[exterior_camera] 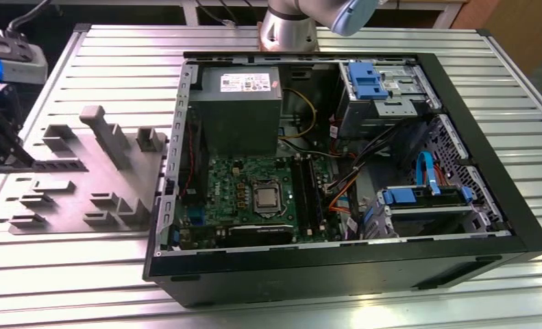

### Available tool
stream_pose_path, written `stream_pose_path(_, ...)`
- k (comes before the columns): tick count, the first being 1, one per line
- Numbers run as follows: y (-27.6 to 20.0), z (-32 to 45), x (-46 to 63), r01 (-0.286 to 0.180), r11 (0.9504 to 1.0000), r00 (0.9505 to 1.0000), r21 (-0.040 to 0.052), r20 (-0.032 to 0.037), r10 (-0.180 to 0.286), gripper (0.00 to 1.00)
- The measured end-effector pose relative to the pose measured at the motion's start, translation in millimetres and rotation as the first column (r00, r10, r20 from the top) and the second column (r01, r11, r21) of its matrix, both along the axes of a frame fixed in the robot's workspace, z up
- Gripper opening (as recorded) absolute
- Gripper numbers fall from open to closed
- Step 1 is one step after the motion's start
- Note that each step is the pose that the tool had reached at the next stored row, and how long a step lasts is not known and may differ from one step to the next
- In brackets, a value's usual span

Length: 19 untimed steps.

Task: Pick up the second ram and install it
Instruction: 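Pick up the second ram and move it above second insertion slot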

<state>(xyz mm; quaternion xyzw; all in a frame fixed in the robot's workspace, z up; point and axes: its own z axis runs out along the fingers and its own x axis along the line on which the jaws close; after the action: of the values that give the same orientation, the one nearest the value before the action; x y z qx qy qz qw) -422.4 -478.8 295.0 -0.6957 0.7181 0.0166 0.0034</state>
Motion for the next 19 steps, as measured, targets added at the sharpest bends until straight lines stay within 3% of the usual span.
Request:
stream_pose_path(13, 0.0, 1.4, 0.0, 0.0, 1.0, 1.0, -0.0001, 0.0, 0.0, 0.11)
stream_pose_path(19, 0.0, 15.2, 0.0, 0.0, 1.0, 1.0, 0.0004, 0.0, 0.0, 0.11)
